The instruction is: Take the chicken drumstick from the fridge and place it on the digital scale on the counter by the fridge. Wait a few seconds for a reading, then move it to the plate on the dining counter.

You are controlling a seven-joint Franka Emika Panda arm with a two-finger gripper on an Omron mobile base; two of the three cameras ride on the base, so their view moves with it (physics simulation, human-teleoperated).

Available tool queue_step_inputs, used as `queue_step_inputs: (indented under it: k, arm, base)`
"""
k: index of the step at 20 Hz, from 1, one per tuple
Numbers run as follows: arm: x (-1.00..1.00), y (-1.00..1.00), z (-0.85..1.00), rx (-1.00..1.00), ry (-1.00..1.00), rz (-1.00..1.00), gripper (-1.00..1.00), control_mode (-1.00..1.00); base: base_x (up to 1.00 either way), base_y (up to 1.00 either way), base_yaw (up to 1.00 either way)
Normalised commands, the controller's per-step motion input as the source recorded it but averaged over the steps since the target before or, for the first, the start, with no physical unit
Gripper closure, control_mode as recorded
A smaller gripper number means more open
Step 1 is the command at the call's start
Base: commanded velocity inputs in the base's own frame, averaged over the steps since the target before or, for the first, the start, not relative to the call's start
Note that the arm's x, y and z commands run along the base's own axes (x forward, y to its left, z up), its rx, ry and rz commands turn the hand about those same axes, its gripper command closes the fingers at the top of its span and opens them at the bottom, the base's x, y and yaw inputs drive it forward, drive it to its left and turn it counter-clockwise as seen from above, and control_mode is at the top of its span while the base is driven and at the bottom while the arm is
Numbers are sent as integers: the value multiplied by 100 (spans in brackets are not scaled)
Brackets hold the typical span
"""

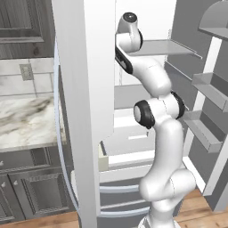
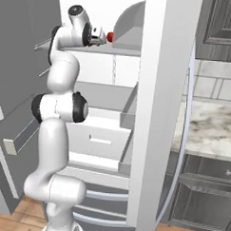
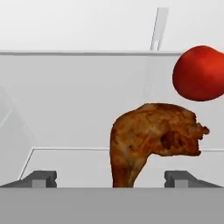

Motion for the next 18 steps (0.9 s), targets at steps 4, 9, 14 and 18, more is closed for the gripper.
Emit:
queue_step_inputs:
  k: [4, 9, 14, 18]
  arm:
    - [0, -1, -91, 0, 0, 0, 100, -100]
    - [5, 0, -66, 4, 2, 0, 100, -100]
    - [48, -2, -7, 12, 23, 0, 100, -100]
    - [20, 0, 9, 15, 35, 0, 100, -100]
  base:
    - [0, 0, 0]
    - [0, 0, 0]
    - [0, 0, 0]
    - [0, 0, 0]
